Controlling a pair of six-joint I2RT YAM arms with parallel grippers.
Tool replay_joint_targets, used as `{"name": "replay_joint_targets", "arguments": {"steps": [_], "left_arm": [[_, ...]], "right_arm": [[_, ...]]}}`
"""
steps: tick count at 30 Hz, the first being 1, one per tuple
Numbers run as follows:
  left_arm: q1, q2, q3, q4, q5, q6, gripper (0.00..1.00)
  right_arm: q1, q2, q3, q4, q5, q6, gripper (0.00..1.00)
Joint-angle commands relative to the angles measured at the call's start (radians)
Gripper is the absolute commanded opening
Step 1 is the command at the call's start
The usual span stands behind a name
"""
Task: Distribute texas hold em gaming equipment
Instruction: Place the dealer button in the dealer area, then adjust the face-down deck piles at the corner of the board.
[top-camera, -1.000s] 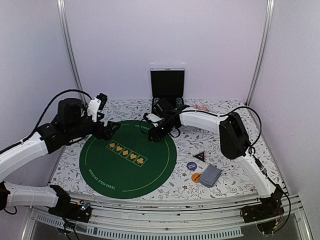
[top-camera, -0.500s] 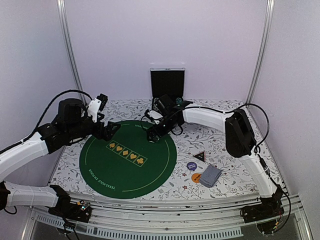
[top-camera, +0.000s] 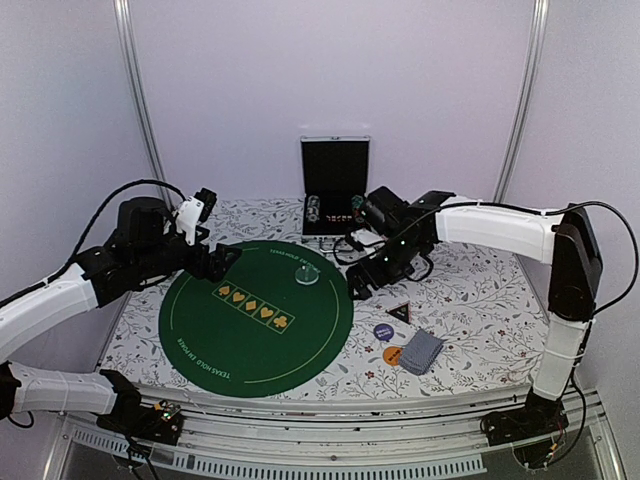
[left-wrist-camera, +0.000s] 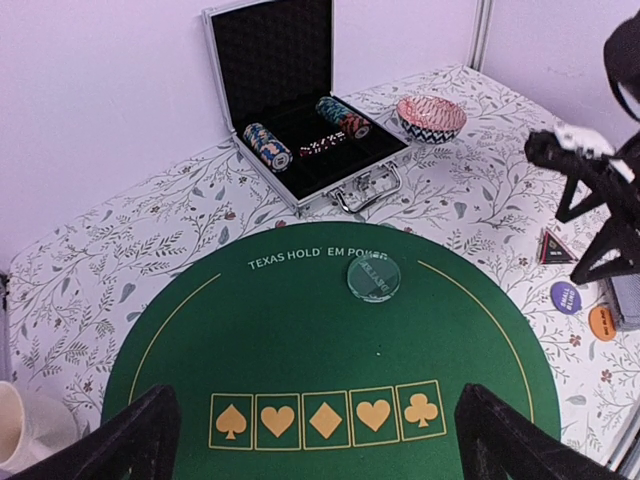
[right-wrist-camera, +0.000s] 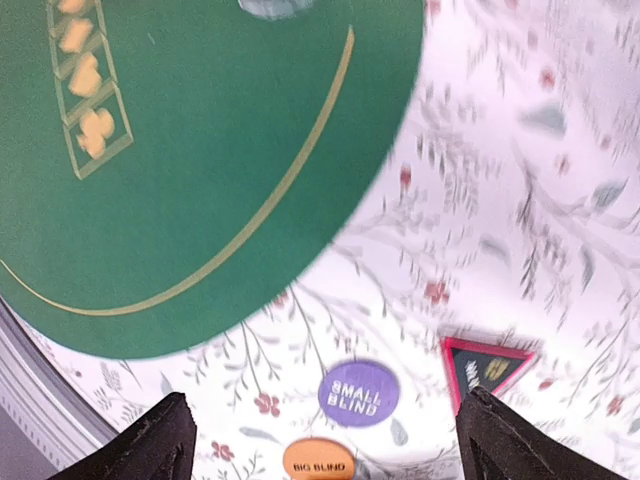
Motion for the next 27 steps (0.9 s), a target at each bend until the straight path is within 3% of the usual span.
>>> {"name": "replay_joint_targets", "arguments": {"steps": [1,17,27], "left_arm": [[0.006,0.008,-0.015,0.013,0.002,0.01,0.98],[0.008,0.02,-0.018,0.012,-0.003,0.015,0.98],[0.008,0.026,-0.018,0.013,-0.004,0.017,0.98]], "right_arm": [[0.013,0.016,-0.109,-0.098,-0.044,0.065,0.89],[0.057,0.063,-0.252,-0.134,-0.024,0.039,0.58],[0.087,0.067,-0.302,-0.171,-0.018,0.046,0.5]]}}
